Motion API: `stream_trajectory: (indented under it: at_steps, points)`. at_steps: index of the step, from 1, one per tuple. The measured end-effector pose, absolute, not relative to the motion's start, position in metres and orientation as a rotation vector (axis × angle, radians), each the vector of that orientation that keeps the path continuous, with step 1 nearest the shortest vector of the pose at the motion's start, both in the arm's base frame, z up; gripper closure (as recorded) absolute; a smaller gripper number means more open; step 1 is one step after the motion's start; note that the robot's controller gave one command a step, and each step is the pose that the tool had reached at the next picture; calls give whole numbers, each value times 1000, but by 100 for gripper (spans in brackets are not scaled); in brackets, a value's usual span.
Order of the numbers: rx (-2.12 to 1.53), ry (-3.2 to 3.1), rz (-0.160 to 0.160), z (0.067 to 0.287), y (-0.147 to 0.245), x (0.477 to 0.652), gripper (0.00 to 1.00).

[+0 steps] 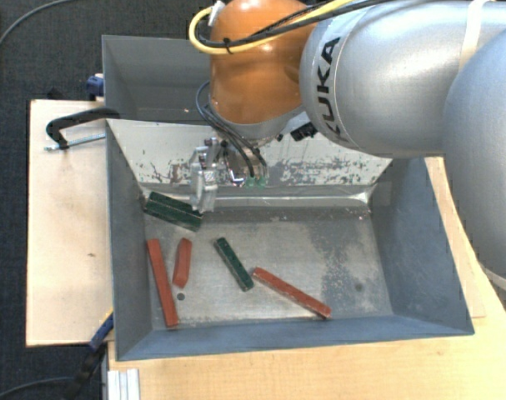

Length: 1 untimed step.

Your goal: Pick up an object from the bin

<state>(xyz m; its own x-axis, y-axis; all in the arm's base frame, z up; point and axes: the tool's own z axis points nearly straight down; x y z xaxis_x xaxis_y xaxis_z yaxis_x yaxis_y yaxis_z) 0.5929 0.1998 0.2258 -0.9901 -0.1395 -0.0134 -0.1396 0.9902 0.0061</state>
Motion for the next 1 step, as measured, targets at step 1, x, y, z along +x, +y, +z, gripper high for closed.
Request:
stream_trajectory:
  at_steps: [1]
  points:
    - [-585, 3089, 2, 158, 222, 570, 100]
